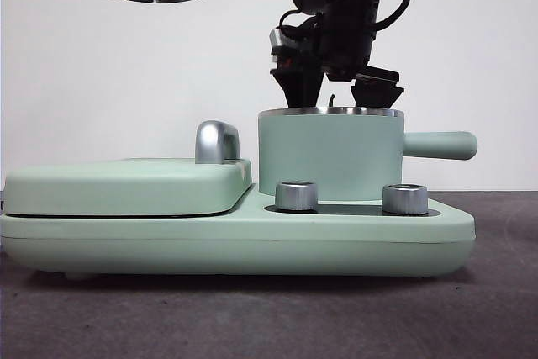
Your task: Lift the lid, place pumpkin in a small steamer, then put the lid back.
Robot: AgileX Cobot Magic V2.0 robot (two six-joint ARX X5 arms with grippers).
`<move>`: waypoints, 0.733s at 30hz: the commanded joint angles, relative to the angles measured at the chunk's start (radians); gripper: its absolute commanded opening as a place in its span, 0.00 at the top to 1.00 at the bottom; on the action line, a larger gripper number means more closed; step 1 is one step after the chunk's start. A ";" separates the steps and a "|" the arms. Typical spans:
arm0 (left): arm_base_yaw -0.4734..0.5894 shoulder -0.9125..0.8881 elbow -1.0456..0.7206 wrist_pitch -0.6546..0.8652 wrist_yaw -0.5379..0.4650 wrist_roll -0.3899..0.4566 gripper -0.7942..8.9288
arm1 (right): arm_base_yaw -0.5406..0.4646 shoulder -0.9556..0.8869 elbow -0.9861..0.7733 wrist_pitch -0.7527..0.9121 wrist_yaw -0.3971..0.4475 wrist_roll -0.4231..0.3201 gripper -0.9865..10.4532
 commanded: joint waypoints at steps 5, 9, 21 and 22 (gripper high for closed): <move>-0.002 0.009 0.029 0.026 0.001 0.003 0.87 | 0.017 0.064 0.026 0.008 0.019 -0.015 0.63; -0.003 0.009 0.029 0.026 0.001 0.002 0.87 | 0.017 0.064 0.026 0.016 0.019 -0.014 0.63; -0.003 0.009 0.029 0.026 0.001 -0.002 0.87 | 0.026 0.074 0.026 0.019 0.012 -0.006 0.63; -0.003 0.009 0.029 0.026 0.001 -0.003 0.87 | 0.026 0.075 0.026 0.019 0.012 -0.006 0.63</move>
